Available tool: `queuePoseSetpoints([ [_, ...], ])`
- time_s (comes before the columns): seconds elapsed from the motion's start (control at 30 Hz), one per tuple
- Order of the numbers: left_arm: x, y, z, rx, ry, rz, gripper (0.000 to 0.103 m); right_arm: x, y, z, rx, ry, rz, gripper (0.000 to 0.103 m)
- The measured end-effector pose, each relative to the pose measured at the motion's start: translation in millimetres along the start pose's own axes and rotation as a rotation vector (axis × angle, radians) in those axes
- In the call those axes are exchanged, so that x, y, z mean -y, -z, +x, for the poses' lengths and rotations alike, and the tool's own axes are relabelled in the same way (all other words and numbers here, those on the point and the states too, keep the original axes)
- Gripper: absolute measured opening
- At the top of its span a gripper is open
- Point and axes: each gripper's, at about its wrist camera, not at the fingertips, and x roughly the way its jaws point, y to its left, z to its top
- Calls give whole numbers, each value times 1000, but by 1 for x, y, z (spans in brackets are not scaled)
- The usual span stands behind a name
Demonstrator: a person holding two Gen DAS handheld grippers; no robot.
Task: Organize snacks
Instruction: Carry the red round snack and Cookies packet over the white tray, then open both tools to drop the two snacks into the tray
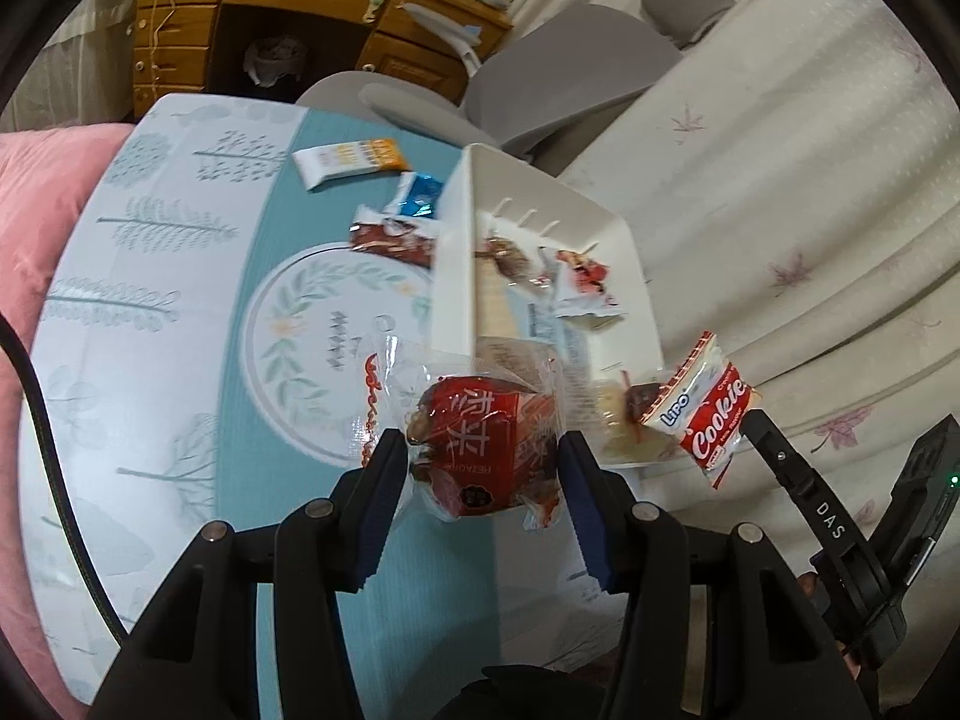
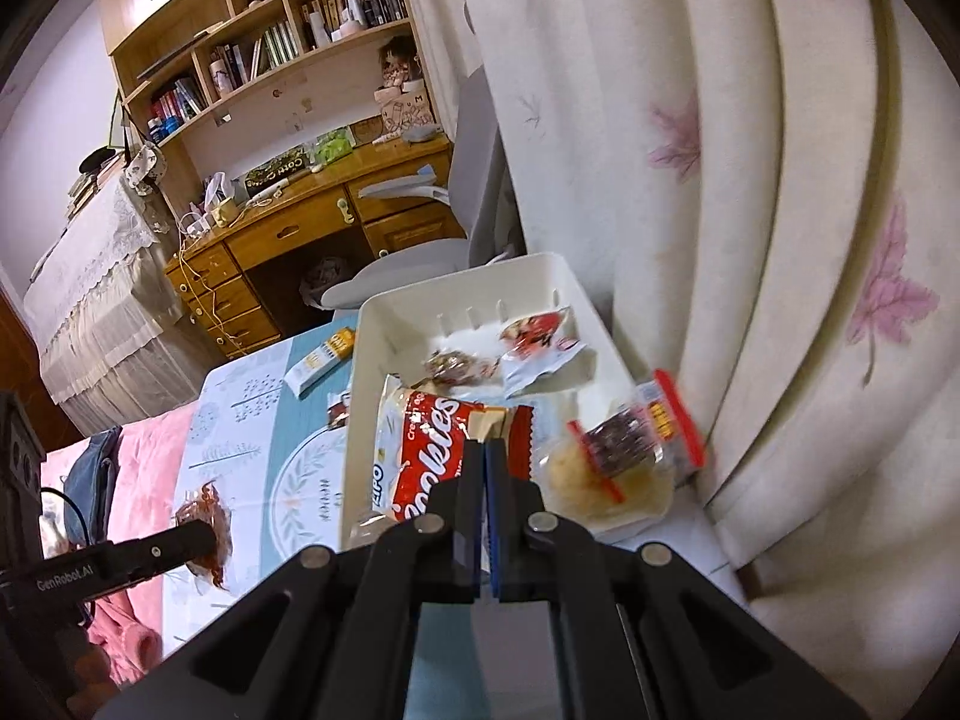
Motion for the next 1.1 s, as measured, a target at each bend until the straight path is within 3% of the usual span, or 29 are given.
queuePoseSetpoints([
  [0.5, 74, -30, 43, 37, 13, 112, 51, 42, -22, 12, 10, -10, -78, 2],
  [0.53, 77, -31, 45, 37, 10, 117, 53, 42, -22, 14, 8, -13, -79, 2],
  [0.6, 81, -33, 48, 31, 4, 122, 67, 41, -24, 19, 2, -21, -80, 2],
  [0.63, 82, -33, 49, 33, -10, 119, 78, 41, -24, 22, -5, -27, -83, 3],
  [0.67, 81, -32, 50, 36, -17, 112, 81, 41, -25, 25, -14, -35, -85, 3],
  [1.1, 30, -14, 47, -32, -82, -23, 81, 35, -11, 46, -141, -84, -8, 3],
])
